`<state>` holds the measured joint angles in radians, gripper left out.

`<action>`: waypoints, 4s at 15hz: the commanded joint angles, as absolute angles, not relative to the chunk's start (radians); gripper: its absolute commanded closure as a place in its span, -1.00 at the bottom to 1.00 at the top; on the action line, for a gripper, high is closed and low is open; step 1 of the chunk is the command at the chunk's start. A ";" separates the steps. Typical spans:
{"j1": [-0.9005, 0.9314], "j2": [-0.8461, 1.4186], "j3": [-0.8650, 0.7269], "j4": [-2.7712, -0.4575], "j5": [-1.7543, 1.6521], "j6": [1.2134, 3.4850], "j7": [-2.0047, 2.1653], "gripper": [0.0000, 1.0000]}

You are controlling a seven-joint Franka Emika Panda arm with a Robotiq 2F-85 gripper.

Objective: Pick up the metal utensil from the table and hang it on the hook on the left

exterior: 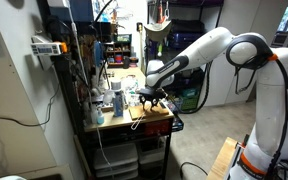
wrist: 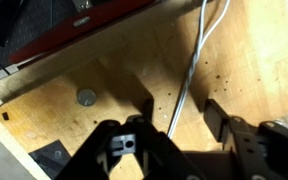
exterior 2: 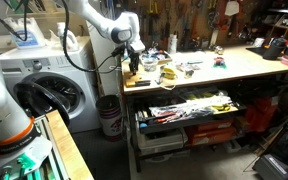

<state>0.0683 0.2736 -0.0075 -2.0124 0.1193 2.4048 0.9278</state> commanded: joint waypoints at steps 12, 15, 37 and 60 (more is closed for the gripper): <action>0.082 0.265 -0.036 -2.009 0.092 2.388 0.982 0.98; 0.072 0.224 -0.038 -2.010 0.102 2.344 0.990 0.98; -0.025 0.049 -0.045 -1.912 0.439 1.632 1.016 0.94; -0.004 -0.054 0.003 -2.047 1.008 1.814 1.420 0.94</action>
<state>-0.0017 -0.0540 0.0017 -2.0484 1.0091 1.8161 1.4196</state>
